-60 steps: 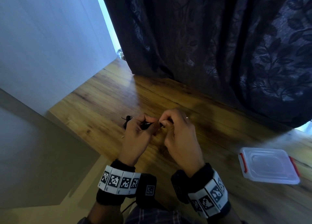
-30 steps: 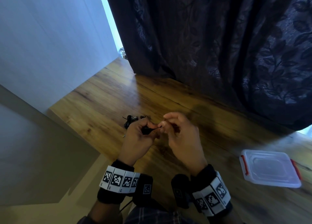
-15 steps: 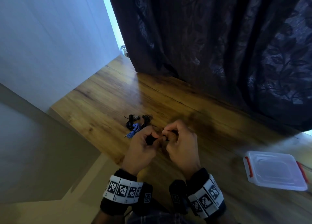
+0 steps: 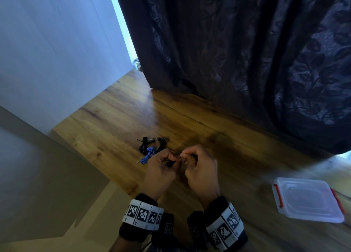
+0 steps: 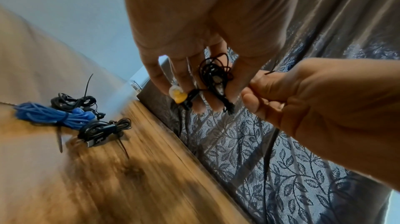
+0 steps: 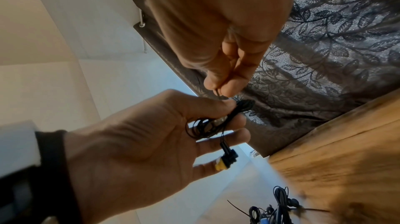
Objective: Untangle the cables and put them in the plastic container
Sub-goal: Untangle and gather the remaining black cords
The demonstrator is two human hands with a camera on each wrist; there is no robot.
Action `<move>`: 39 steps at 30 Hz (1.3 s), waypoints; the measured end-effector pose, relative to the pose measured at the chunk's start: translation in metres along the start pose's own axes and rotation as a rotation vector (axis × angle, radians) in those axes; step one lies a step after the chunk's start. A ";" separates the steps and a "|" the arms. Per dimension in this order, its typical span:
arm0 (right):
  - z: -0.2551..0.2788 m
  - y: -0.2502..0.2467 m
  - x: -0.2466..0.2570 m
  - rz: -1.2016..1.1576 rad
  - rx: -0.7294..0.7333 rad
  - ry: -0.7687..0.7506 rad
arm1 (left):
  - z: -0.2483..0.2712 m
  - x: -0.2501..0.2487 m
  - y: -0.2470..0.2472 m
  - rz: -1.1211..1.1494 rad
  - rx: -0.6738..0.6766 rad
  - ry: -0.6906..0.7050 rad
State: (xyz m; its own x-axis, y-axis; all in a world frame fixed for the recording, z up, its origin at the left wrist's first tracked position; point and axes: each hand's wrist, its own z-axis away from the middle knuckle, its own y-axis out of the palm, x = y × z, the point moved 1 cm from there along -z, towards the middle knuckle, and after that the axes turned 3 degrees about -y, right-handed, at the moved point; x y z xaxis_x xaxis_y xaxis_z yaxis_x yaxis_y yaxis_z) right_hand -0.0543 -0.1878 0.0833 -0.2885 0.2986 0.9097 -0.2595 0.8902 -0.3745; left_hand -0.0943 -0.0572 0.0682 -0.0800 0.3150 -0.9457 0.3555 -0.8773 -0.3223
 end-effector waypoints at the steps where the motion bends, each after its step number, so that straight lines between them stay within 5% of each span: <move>1: 0.000 0.000 -0.002 0.008 -0.002 0.005 | 0.000 0.001 0.002 0.005 0.002 0.002; 8: -0.013 -0.001 -0.009 0.014 0.066 0.111 | -0.015 0.026 0.009 -0.053 -0.050 -0.076; 14: -0.027 -0.003 -0.014 0.105 0.093 0.165 | -0.041 0.045 0.009 -0.336 -0.138 -0.253; 21: -0.034 -0.003 -0.021 0.154 0.117 0.188 | -0.076 0.062 0.006 -0.594 -0.092 -0.336; 26: -0.029 -0.006 -0.024 0.146 0.125 0.200 | -0.085 0.083 0.010 -0.786 0.017 -0.321; 30: -0.026 -0.015 -0.030 0.142 0.114 0.207 | -0.080 0.088 0.011 -0.932 -0.079 -0.298; 33: -0.025 -0.024 -0.037 0.158 0.107 0.217 | -0.079 0.093 0.002 -0.863 -0.139 -0.476; 35: -0.025 -0.027 -0.040 0.151 0.094 0.232 | -0.080 0.091 -0.004 -0.734 -0.056 -0.582; 39: -0.023 -0.030 -0.045 0.133 0.086 0.249 | -0.088 0.097 -0.007 -0.662 0.051 -0.594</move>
State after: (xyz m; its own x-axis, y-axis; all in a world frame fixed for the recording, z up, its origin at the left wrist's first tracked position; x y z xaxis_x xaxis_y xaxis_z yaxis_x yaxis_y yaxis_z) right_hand -0.0124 -0.2203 0.0580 -0.0932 0.4955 0.8636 -0.3148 0.8082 -0.4977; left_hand -0.0226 0.0114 -0.0178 -0.7293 0.5356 -0.4258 0.0245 -0.6014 -0.7986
